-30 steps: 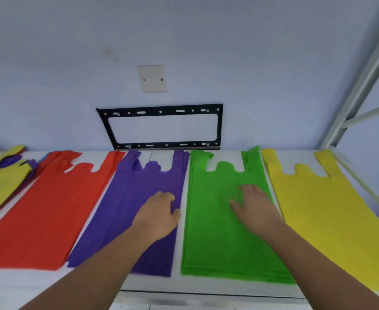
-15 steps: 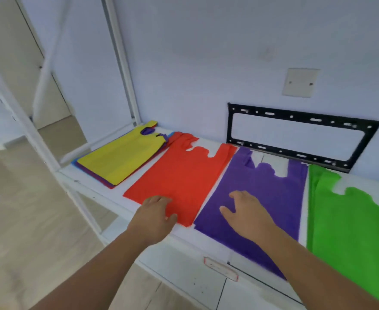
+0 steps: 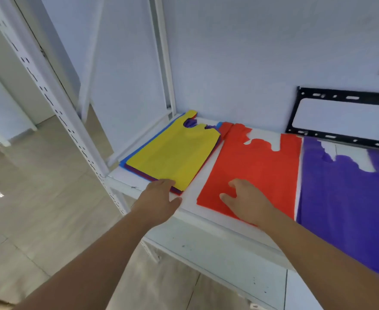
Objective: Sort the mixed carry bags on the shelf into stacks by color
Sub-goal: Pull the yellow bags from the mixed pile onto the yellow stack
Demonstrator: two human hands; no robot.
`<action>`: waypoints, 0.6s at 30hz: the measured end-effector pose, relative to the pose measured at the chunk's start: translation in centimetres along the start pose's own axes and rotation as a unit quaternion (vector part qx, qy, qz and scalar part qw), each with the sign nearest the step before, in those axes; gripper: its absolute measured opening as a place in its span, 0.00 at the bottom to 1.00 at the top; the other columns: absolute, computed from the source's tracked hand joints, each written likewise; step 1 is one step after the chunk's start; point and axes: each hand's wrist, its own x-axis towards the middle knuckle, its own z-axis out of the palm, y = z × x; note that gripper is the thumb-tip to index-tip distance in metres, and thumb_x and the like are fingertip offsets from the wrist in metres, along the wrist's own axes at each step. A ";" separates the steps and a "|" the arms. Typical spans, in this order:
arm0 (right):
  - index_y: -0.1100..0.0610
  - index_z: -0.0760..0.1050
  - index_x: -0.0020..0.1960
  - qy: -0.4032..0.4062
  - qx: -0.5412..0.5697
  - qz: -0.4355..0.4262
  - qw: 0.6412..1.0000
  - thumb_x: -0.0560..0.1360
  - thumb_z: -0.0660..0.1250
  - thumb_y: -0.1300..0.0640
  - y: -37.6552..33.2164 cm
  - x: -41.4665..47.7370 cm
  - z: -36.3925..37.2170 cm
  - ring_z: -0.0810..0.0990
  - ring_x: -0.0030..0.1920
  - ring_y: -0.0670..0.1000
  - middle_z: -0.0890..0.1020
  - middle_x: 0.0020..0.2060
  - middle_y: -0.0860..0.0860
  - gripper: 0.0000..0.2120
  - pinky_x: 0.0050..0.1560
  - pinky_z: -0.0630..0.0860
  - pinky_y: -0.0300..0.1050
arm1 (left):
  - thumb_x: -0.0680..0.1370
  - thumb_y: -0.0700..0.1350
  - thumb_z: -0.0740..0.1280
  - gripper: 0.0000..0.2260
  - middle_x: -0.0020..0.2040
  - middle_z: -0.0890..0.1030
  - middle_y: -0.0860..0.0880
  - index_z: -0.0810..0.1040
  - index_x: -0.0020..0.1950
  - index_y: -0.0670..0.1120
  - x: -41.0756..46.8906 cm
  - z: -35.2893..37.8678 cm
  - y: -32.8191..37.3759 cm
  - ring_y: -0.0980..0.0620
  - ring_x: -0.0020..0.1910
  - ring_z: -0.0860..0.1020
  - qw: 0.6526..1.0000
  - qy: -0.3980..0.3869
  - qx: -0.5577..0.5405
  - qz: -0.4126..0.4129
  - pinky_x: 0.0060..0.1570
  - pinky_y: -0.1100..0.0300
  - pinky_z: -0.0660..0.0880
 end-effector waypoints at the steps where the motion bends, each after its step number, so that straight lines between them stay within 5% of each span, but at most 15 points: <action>1: 0.60 0.70 0.69 0.000 0.001 0.000 1.000 0.77 0.64 0.44 -0.3 0.7 0.0 0.74 0.64 0.58 0.76 0.64 0.59 0.27 0.66 0.70 0.51 | 0.79 0.57 0.64 0.28 0.76 0.66 0.50 0.64 0.77 0.49 0.7 -0.2 -0.3 0.49 0.76 0.60 1.000 -0.002 -0.004 0.009 0.74 0.54 0.61; 9: 0.59 0.71 0.66 0.012 0.037 -0.007 0.999 0.78 0.64 0.47 -2.7 7.1 0.5 0.76 0.60 0.56 0.77 0.62 0.57 0.22 0.57 0.71 0.46 | 0.74 0.59 0.71 0.36 0.78 0.63 0.54 0.62 0.78 0.52 6.3 -1.2 -1.8 0.52 0.77 0.58 0.997 -0.058 0.002 0.051 0.74 0.55 0.59; 18: 0.60 0.70 0.69 0.001 0.074 0.040 0.996 0.79 0.61 0.55 -4.1 10.1 2.5 0.75 0.64 0.56 0.76 0.65 0.58 0.19 0.64 0.72 0.49 | 0.70 0.58 0.75 0.34 0.75 0.65 0.59 0.68 0.74 0.58 11.1 -1.9 -5.1 0.56 0.74 0.60 0.973 -0.146 0.014 0.180 0.73 0.58 0.59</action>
